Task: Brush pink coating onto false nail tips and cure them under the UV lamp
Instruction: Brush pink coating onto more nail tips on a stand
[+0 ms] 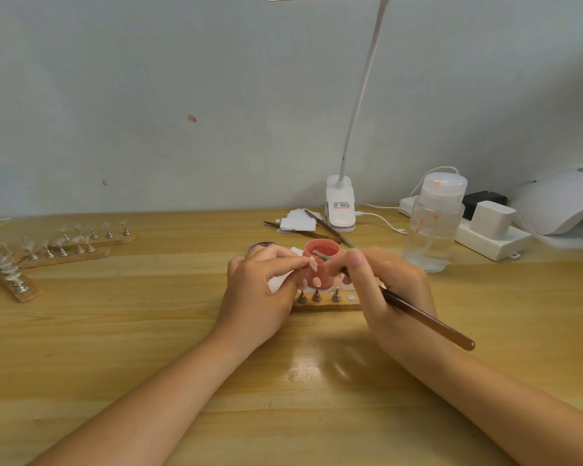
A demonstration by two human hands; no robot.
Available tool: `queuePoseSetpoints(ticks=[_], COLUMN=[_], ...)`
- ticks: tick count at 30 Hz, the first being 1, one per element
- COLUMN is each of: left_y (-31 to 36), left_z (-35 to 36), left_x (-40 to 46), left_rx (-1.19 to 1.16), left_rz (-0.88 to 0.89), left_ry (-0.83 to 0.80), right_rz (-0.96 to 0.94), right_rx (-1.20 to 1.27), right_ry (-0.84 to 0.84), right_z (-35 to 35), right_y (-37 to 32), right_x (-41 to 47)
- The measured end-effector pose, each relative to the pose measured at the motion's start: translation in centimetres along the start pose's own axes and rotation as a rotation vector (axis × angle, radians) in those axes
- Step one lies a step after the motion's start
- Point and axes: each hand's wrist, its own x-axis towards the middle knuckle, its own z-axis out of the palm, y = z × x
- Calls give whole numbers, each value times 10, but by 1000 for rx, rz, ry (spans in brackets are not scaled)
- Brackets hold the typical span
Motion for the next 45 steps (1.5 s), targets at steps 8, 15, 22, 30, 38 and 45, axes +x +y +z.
queuePoseSetpoints(ticks=[8,15,22,30,38,45], left_y=[0,1,3,5,4,10], left_z=[1,1,0,-1,-1,-3], left_x=[0,0,0,0,-1,0], left_rx=[-12,-60,-99,-75,-40,-67], left_rz=[8,9,40,39,23,39], left_ry=[-2,27,19,-28,-72,-70], right_rz=[4,-43,29,56,-57,-48], right_rx=[3,51,94,-146,-184,-123], right_ry=[-13,40,44,-118,-52,-15], right_z=[0,-7,-8,-2,0,-6], right_y=[-1,-5,-5,0,5,7], right_x=[0,-1,2,1,-1,1])
